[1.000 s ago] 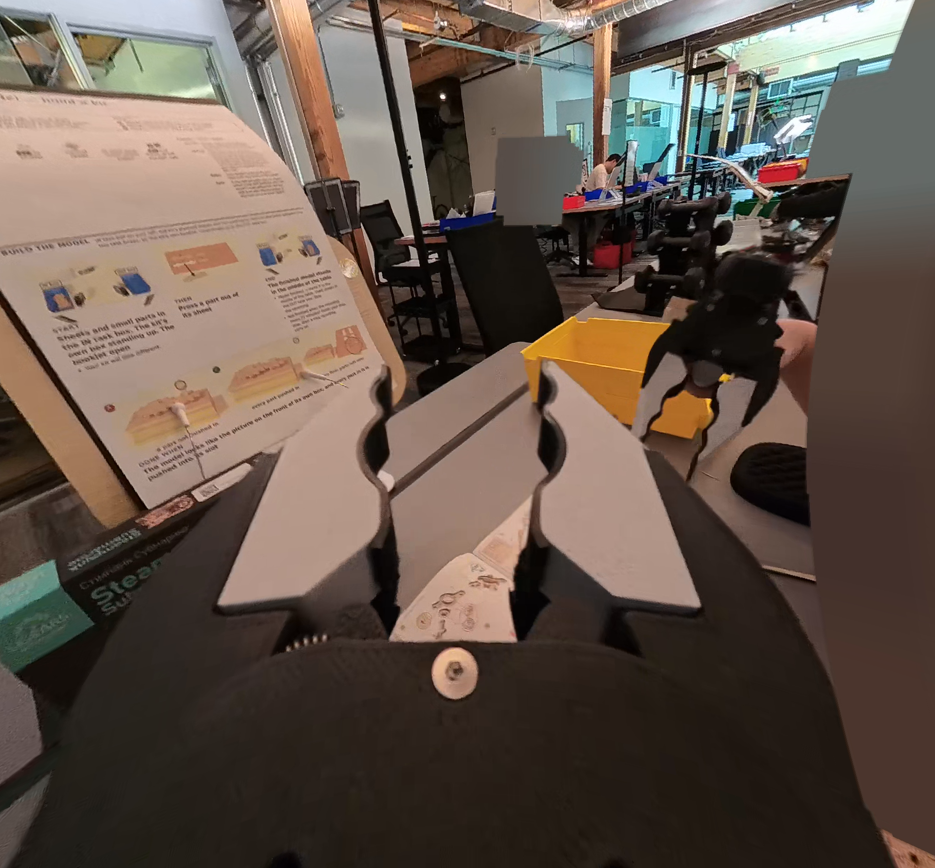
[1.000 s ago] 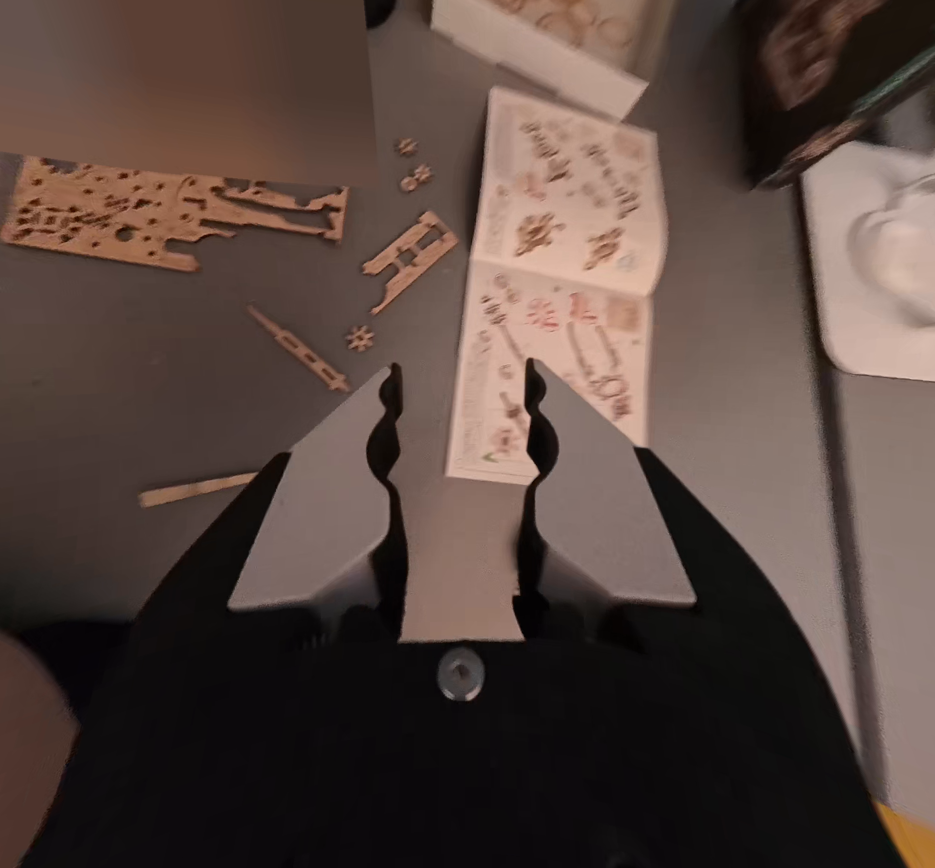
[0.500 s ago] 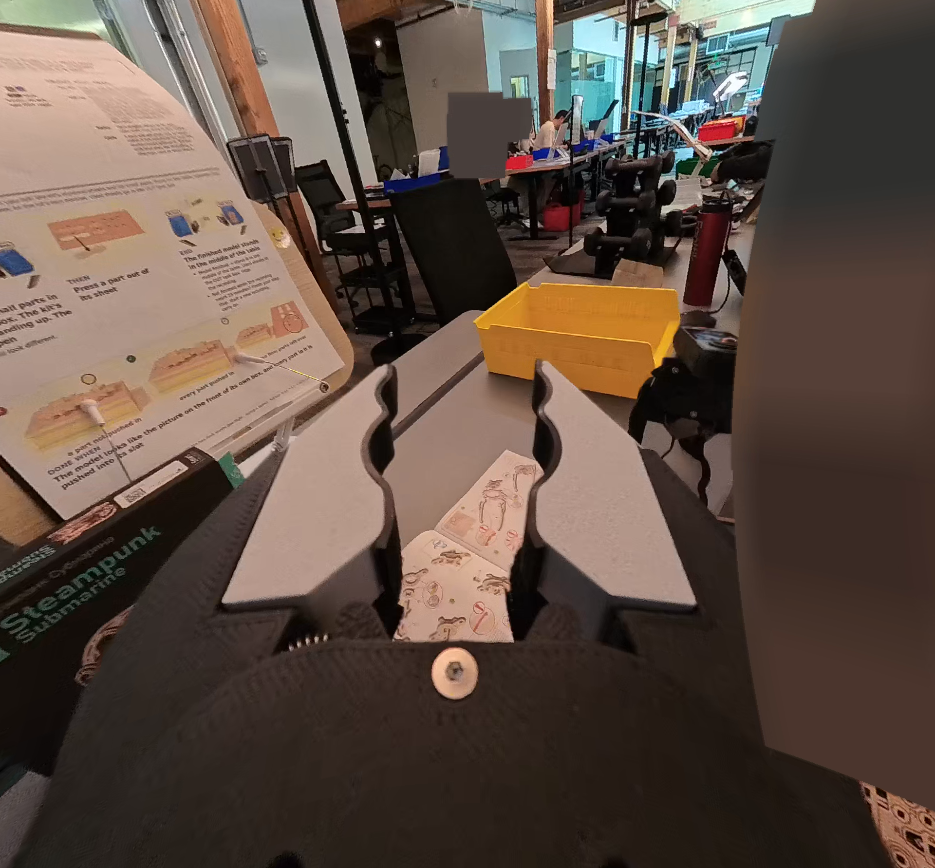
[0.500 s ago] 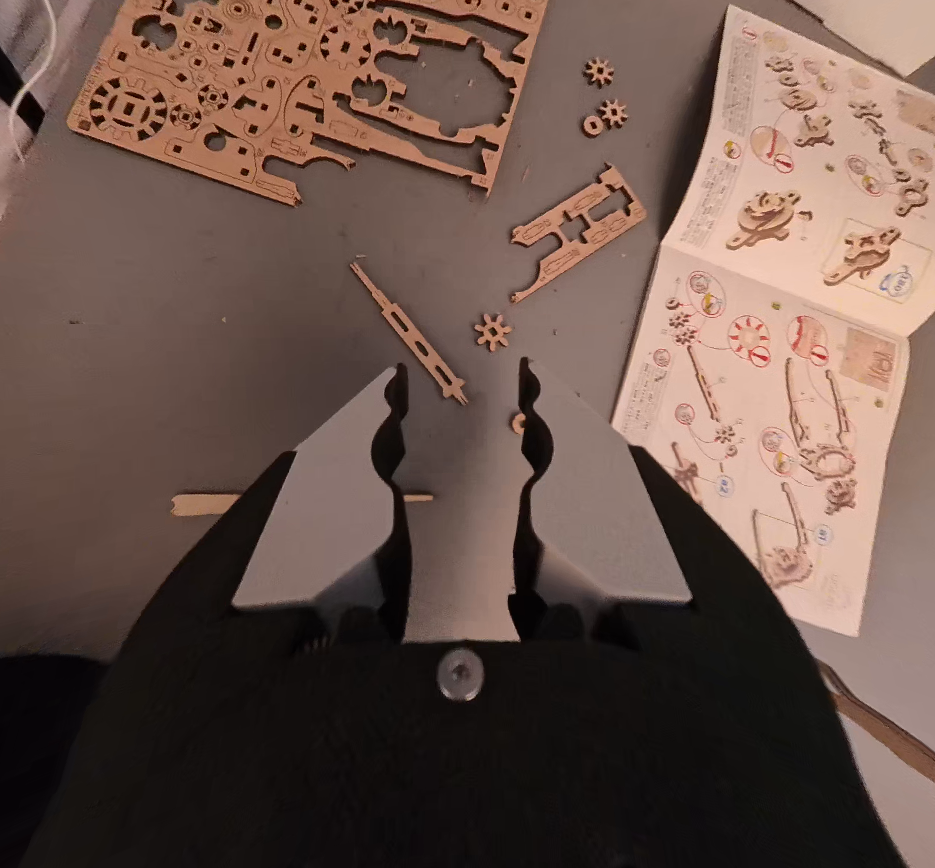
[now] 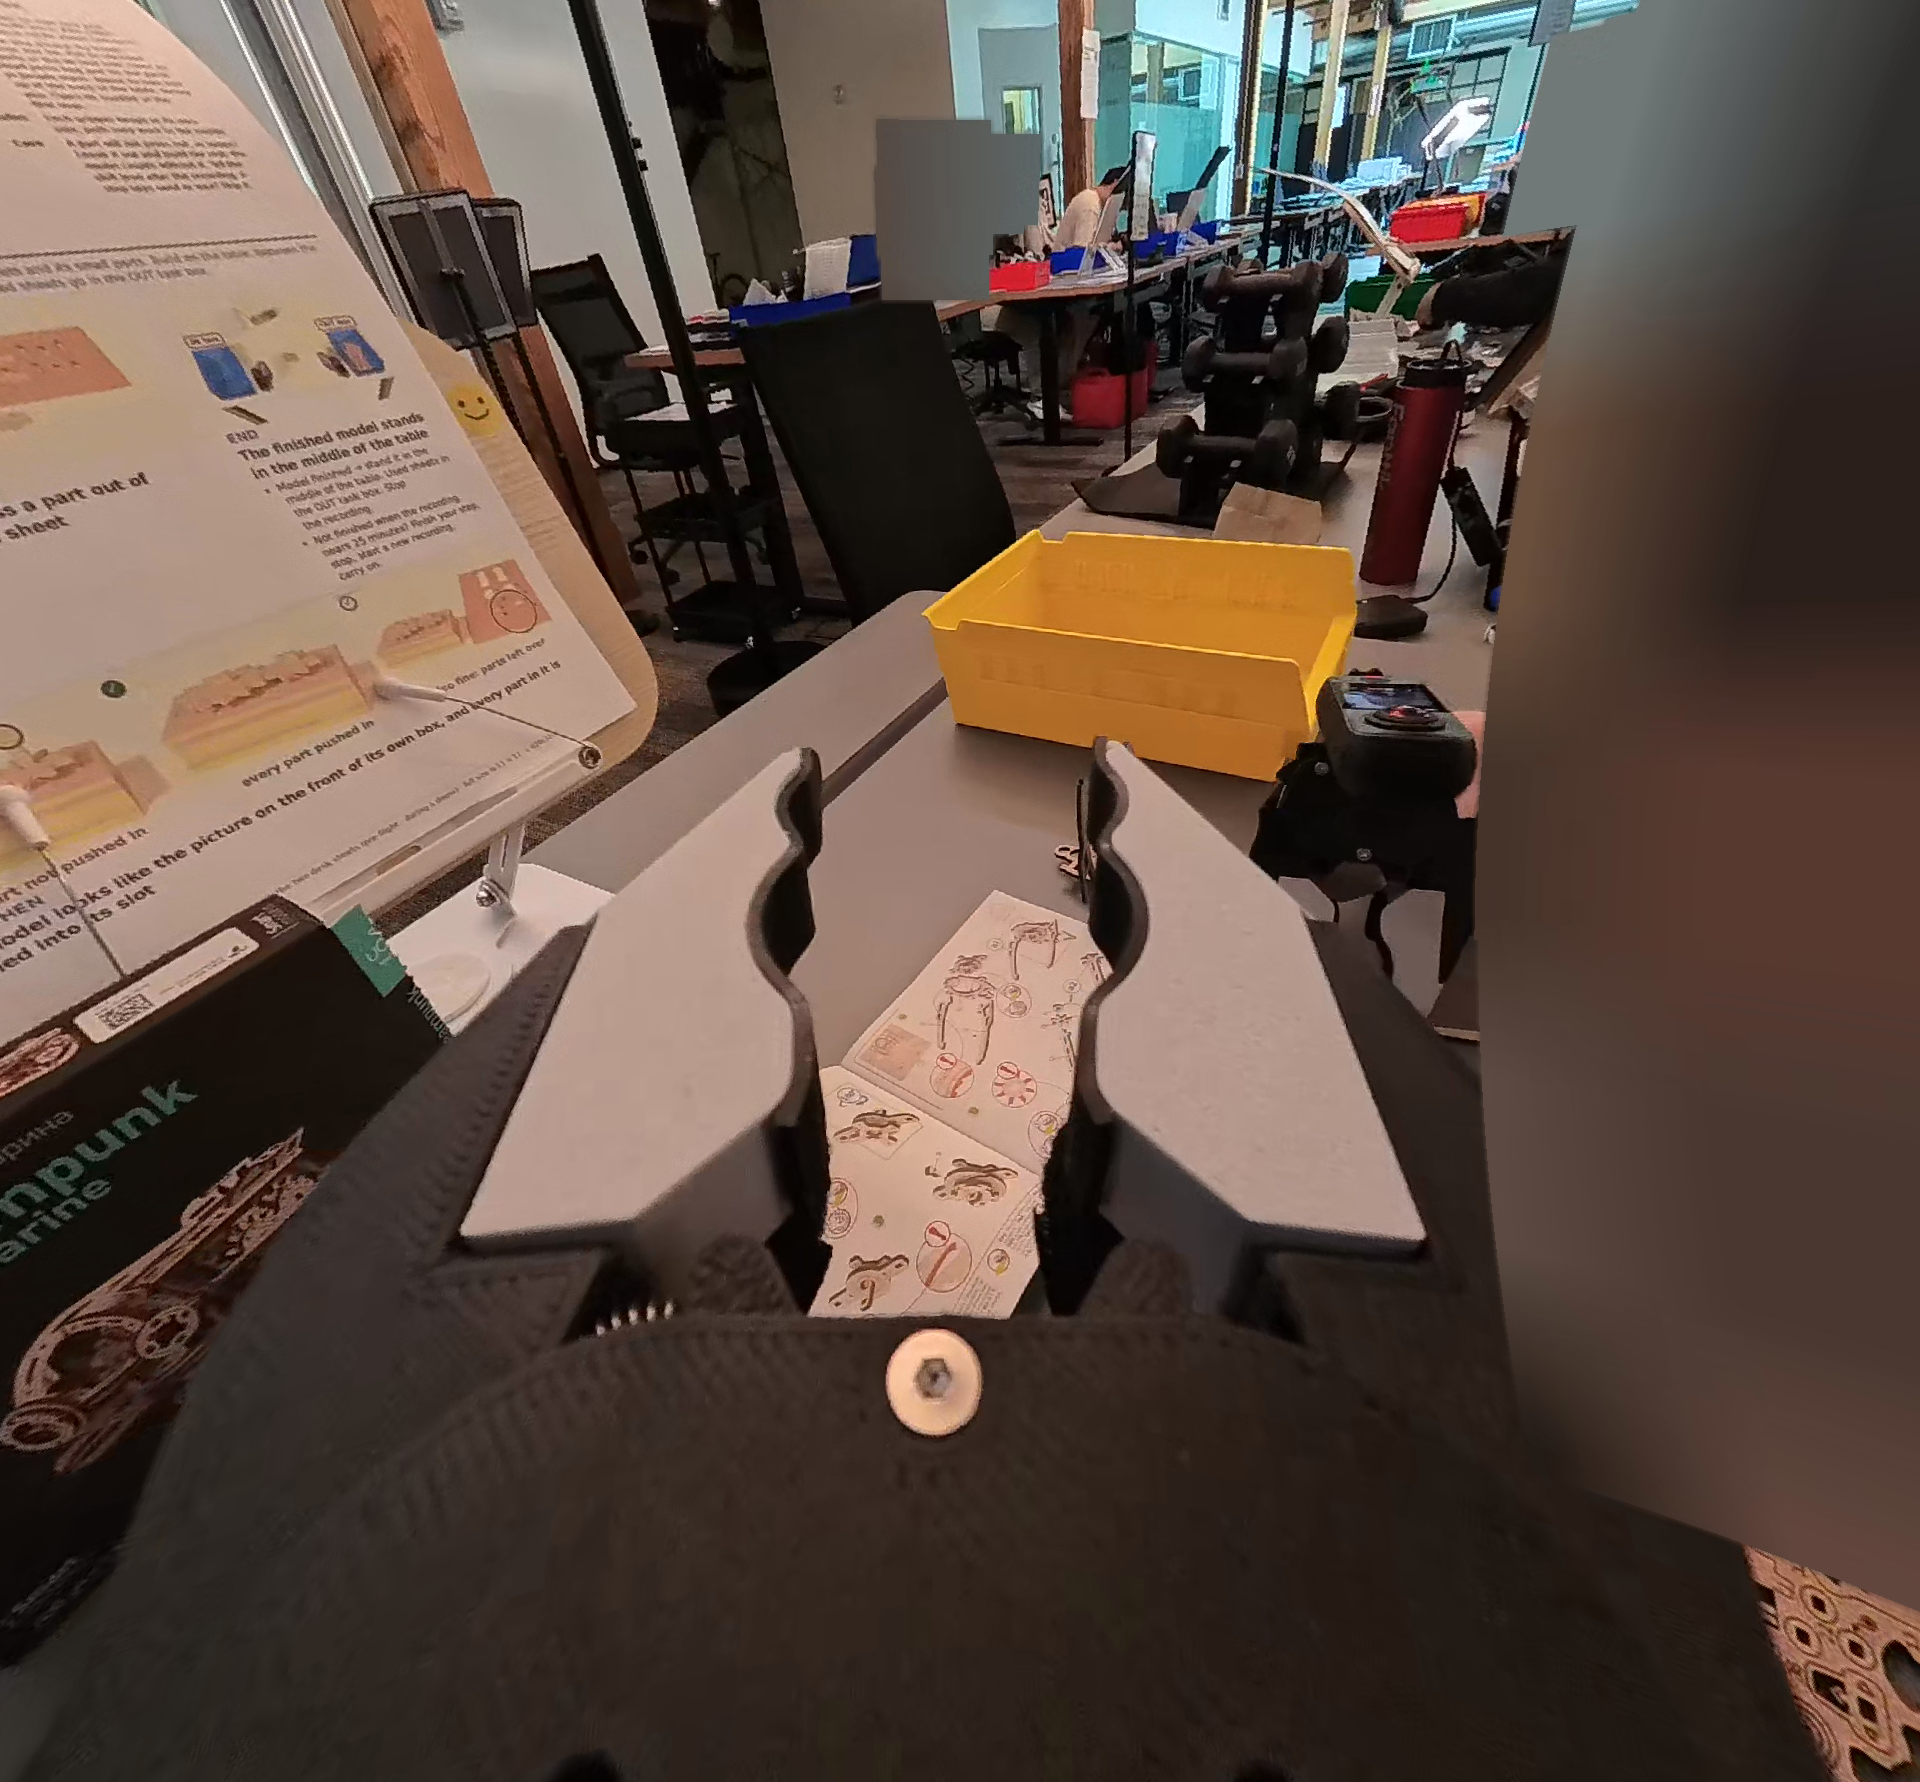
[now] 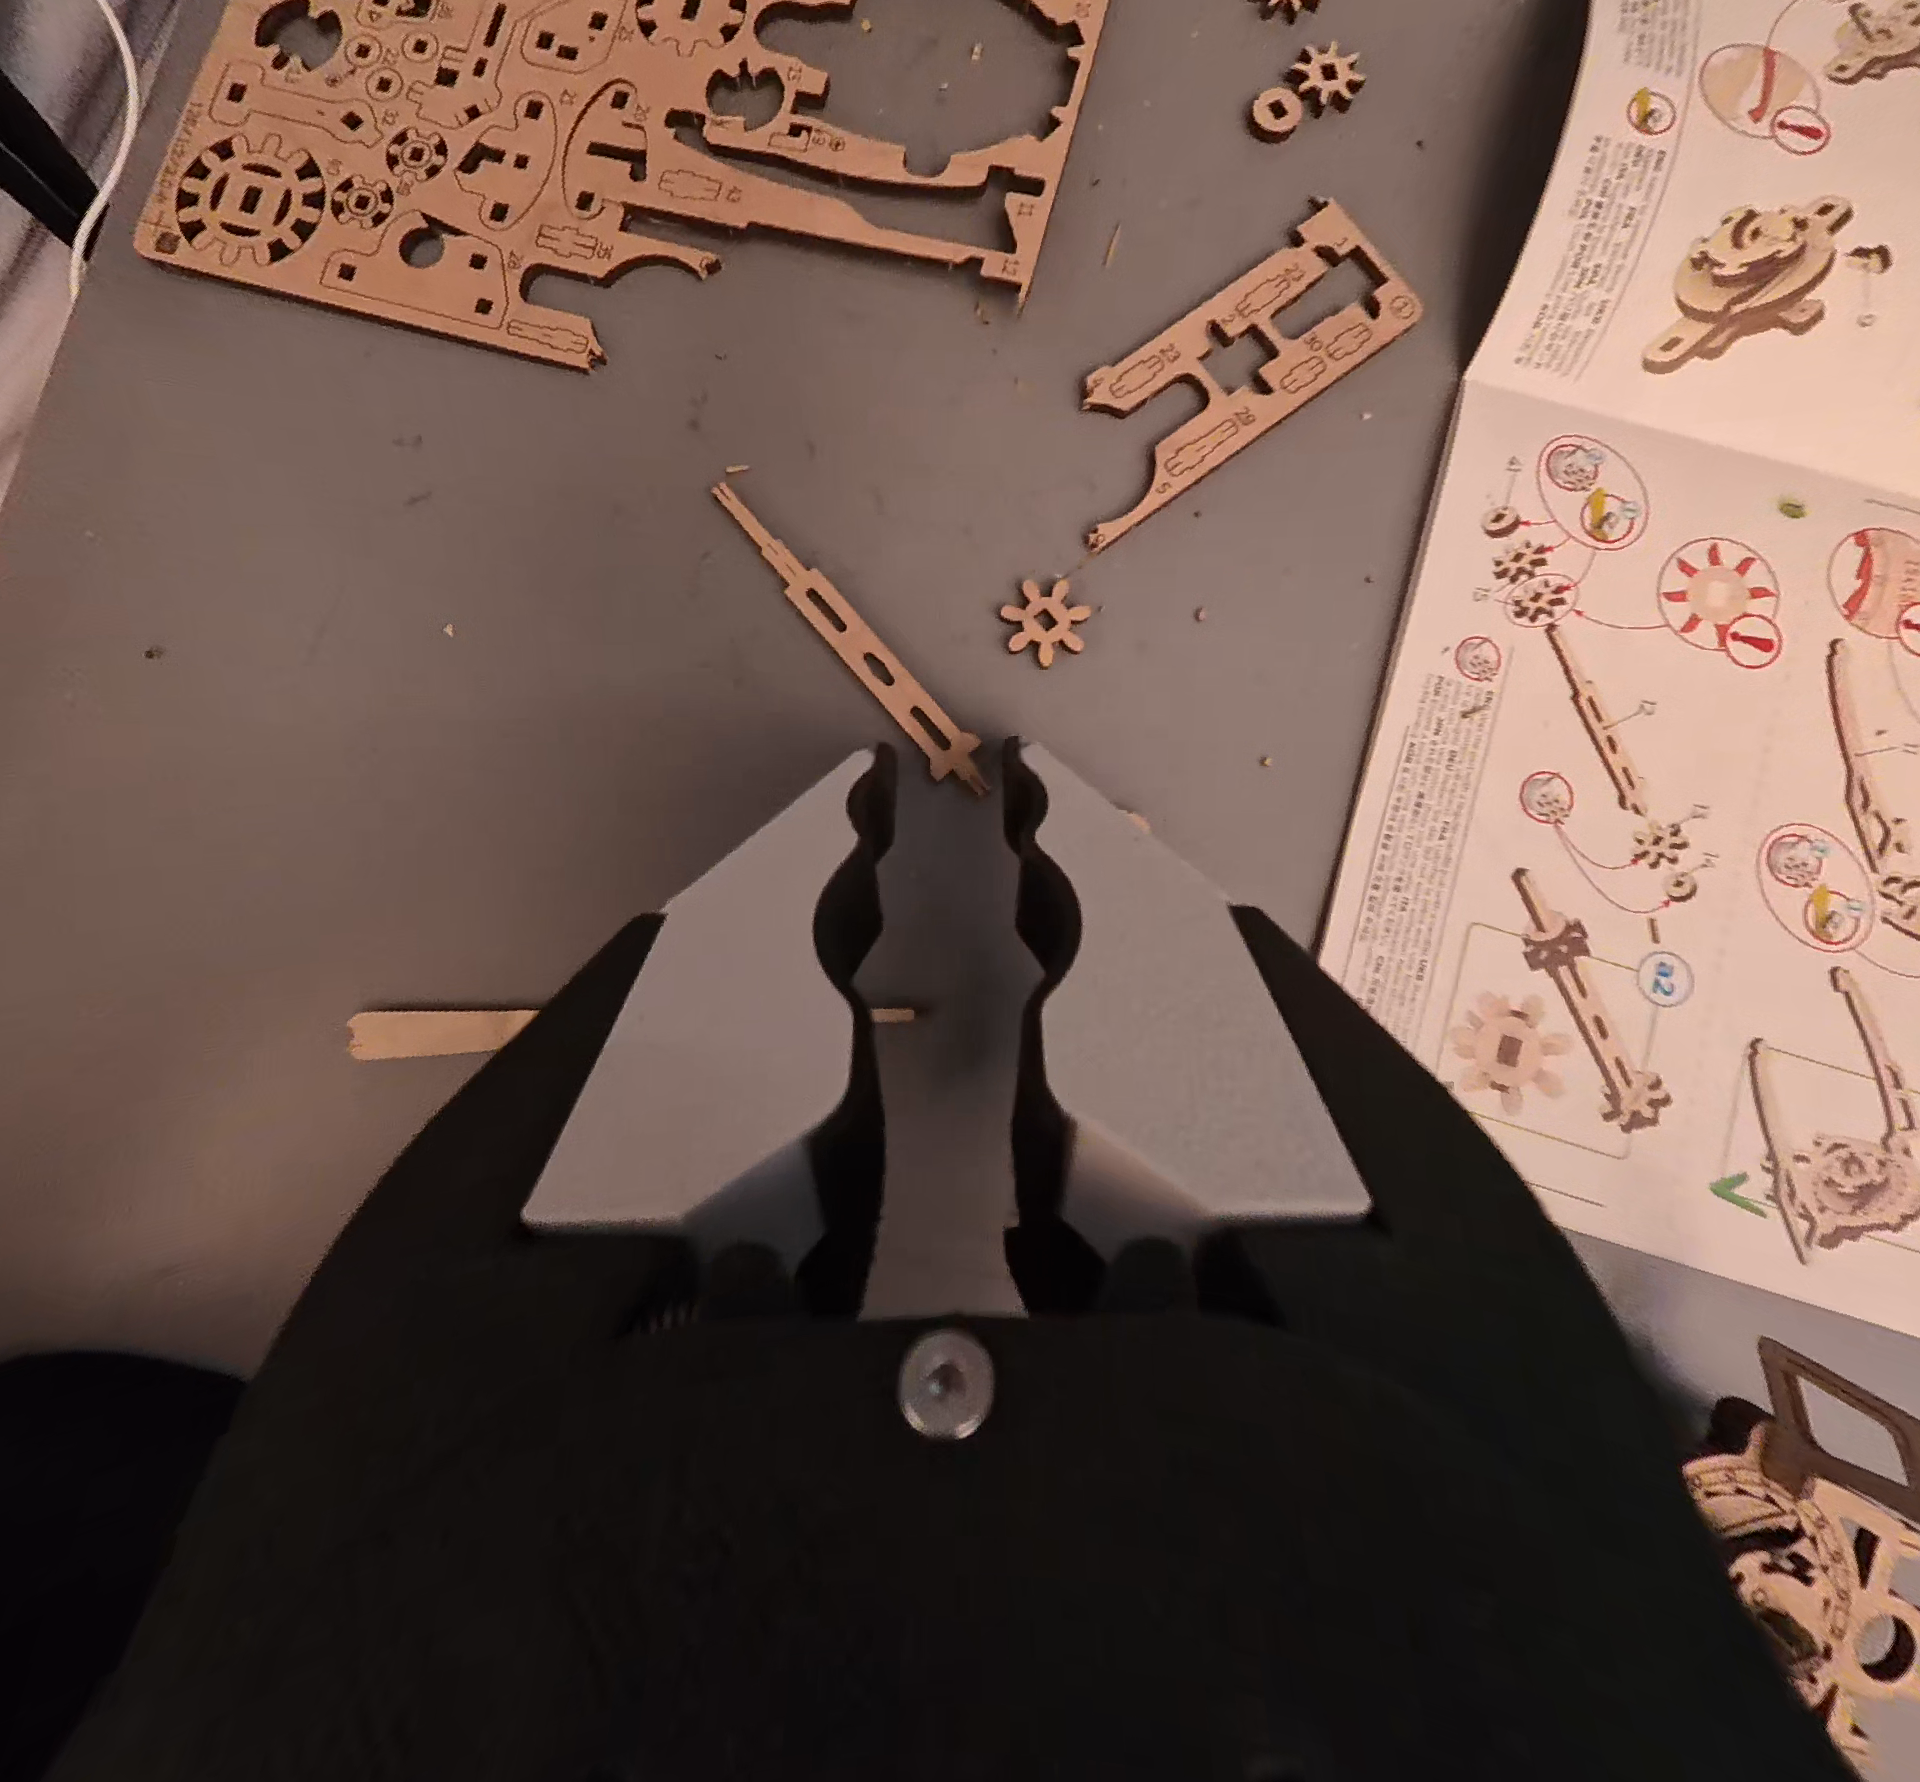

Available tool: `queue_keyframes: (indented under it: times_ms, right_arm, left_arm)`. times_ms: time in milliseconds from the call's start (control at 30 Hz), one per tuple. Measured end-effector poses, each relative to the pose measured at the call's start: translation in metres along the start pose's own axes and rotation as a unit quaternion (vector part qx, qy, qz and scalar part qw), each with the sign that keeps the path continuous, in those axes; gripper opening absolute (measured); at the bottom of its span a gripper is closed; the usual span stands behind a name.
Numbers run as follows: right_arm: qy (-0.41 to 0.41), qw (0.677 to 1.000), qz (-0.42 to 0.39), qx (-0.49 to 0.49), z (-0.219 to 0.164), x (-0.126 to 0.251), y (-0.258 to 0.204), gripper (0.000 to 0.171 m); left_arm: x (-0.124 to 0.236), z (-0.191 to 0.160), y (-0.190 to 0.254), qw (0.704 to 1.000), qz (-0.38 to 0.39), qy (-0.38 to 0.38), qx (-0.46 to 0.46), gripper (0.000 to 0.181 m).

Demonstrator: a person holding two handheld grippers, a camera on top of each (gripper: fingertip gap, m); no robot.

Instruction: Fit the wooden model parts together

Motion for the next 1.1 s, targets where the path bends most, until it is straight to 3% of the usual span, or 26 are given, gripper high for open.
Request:
queue_keyframes:
  times_ms: [67, 333, 567, 833, 1100]
  right_arm:
    - [0.002, 1.0, 0.002, 0.003, 0.0, 0.0, 0.0, 0.01]
    - [-0.007, 1.0, 0.005, 0.017, 0.001, 0.0, -0.002, 0.008]
    - [-0.011, 0.999, -0.011, 0.033, 0.004, 0.004, -0.002, 0.008]
    - [0.019, 0.996, -0.068, 0.061, 0.014, 0.02, 0.0, 0.008]
    - [0.037, 0.988, -0.119, 0.089, 0.023, 0.03, 0.003, 0.008]
  left_arm:
    - [0.0, 0.0, 0.0, 1.0, -0.001, 0.0, 0.001, 0.049]
    - [-0.006, -0.005, 0.003, 1.0, -0.012, -0.006, 0.005, 0.046]
    - [-0.042, -0.051, 0.015, 0.992, -0.082, -0.076, 0.058, 0.04]
    - [-0.084, -0.125, 0.04, 0.948, -0.185, -0.178, 0.188, 0.043]
    - [-0.09, -0.153, 0.052, 0.913, -0.236, -0.212, 0.255, 0.038]
Point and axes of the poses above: each gripper's, where its closed fingertips meet, x back along the fingers, z out of its top, y = z × x across the jaws, the point moved 7 cm from there along x, back along the fingers, and after that the axes turned 3 degrees about x, right-handed, at the moved point
